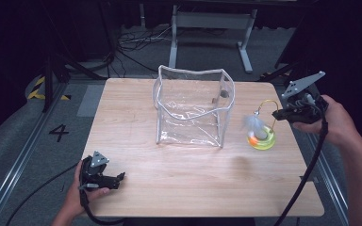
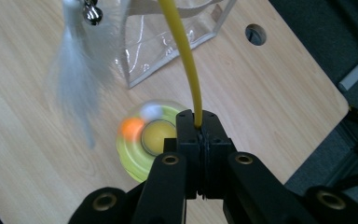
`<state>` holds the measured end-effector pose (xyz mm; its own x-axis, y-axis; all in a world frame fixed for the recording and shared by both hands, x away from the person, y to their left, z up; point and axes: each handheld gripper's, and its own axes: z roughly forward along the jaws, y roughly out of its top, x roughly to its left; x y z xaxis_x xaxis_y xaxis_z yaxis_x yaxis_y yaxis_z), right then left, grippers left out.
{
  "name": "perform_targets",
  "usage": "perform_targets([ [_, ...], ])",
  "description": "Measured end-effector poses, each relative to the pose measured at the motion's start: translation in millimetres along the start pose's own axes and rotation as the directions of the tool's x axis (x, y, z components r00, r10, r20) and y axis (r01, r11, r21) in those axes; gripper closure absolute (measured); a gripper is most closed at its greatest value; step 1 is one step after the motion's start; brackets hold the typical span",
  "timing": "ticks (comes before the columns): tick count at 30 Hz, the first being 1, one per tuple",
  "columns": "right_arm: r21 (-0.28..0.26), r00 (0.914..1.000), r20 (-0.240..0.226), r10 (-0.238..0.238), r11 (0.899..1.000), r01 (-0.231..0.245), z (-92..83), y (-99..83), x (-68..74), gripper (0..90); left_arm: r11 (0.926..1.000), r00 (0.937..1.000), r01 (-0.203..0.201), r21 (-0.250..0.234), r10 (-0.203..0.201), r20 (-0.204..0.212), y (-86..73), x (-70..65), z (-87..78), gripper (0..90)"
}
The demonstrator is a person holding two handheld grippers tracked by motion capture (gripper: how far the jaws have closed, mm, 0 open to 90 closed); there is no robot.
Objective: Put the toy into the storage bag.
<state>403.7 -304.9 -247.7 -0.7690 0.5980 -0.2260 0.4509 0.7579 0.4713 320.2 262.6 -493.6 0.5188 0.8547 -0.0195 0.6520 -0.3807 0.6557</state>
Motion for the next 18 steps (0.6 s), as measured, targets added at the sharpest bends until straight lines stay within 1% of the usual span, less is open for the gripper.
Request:
perform_targets([
  [4, -0.022, 0.9995, 0.023, 0.02, 1.0, -0.019, -6.6, 7.8, -8.7, 88.9, 1.0, 1.0, 0.0, 0.0, 0.0, 0.0, 0.0, 0.0, 0.0, 0.5],
  [6, -0.036, 0.9982, 0.053, 0.027, 0.999, -0.025, -11.8, 12.1, -12.1, 88.9, 1.0, 1.0, 0.0, 0.0, 0.0, 0.0, 0.0, 0.0, 0.0, 0.5],
  [8, -0.044, 0.9982, 0.053, 0.028, 0.999, -0.026, -16.4, 16.0, -14.7, 88.9, 1.0, 1.0, 0.001, 0.0, -0.001, 0.0, 0.0, 0.0, 0.0, 0.5],
  [9, -0.045, 0.9977, 0.062, 0.029, 0.999, -0.026, -20.3, 19.6, -16.7, 88.9, 1.0, 1.0, 0.0, 0.0, 0.0, 0.0, 0.0, 0.0, 0.0, 0.5],
  [10, -0.045, 0.9977, 0.062, 0.029, 0.999, -0.026, -20.3, 19.6, -16.7, 88.9, 1.0, 1.0, 0.0, 0.0, 0.0, 0.0, 0.0, 0.0, 0.0, 0.5],
  [11, -0.044, 0.998, 0.057, 0.028, 0.999, -0.026, -23.3, 22.9, -18.2, 88.9, 1.0, 1.0, 0.001, 0.0, -0.001, 0.0, 0.0, 0.0, 0.0, 0.5],
  [18, -0.057, 0.9966, 0.075, 0.035, 0.998, -0.031, -41.2, 45.6, -30.6, 88.9, 1.0, 1.0, -0.001, 0.0, 0.001, 0.0, 0.0, 0.0, 0.0, 0.5],
])
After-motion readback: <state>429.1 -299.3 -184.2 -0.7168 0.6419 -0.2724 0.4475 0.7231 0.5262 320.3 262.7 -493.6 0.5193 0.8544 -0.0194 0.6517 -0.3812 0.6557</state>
